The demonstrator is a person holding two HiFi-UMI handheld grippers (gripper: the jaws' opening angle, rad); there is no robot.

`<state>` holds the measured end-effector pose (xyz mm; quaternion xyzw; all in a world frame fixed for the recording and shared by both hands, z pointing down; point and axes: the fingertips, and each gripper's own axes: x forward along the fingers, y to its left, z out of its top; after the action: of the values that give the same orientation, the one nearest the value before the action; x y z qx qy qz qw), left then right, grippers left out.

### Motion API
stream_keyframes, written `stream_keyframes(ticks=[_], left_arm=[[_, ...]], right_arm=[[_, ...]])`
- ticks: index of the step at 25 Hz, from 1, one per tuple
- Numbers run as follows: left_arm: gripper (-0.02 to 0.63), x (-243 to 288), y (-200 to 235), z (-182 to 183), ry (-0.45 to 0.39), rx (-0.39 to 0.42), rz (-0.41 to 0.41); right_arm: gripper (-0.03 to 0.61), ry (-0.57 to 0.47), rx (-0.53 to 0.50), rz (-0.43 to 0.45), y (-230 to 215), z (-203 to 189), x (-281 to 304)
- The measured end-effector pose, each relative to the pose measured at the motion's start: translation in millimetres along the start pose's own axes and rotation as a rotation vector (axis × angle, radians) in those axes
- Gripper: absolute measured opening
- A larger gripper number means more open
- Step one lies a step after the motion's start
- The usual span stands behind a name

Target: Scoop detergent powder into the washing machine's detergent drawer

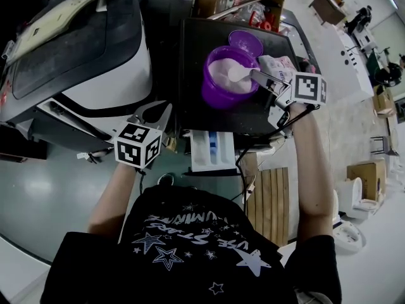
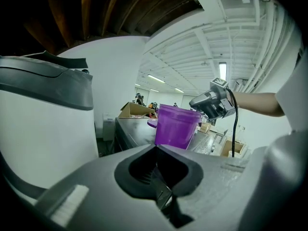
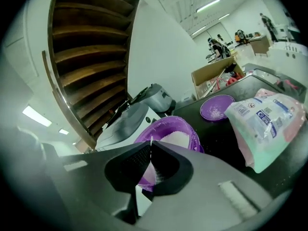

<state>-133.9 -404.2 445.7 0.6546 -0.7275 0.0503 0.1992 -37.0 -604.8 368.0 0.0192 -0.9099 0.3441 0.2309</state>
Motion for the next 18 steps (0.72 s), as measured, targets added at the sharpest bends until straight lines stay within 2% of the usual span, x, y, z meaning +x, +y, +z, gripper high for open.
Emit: stream_keyframes(ticks=[6, 12, 18], left_arm=[[0.002, -4.4, -5.7, -0.7, -0.001, 0.002, 0.019], [0.002, -10.1, -16.9, -1.4, -0.001, 0.004, 0.036], [0.002, -20.5, -36.8, -8.1, 0.003, -0.002, 0.062]], right_arm=[[0.034, -0.144, 0.04, 0.141, 22.6, 6.6, -8.9], [0.034, -0.244, 0.123, 0.169, 21.5, 2.8, -28.6], [0.034, -0.327, 0.21, 0.256, 28.0, -5.1, -46.8]])
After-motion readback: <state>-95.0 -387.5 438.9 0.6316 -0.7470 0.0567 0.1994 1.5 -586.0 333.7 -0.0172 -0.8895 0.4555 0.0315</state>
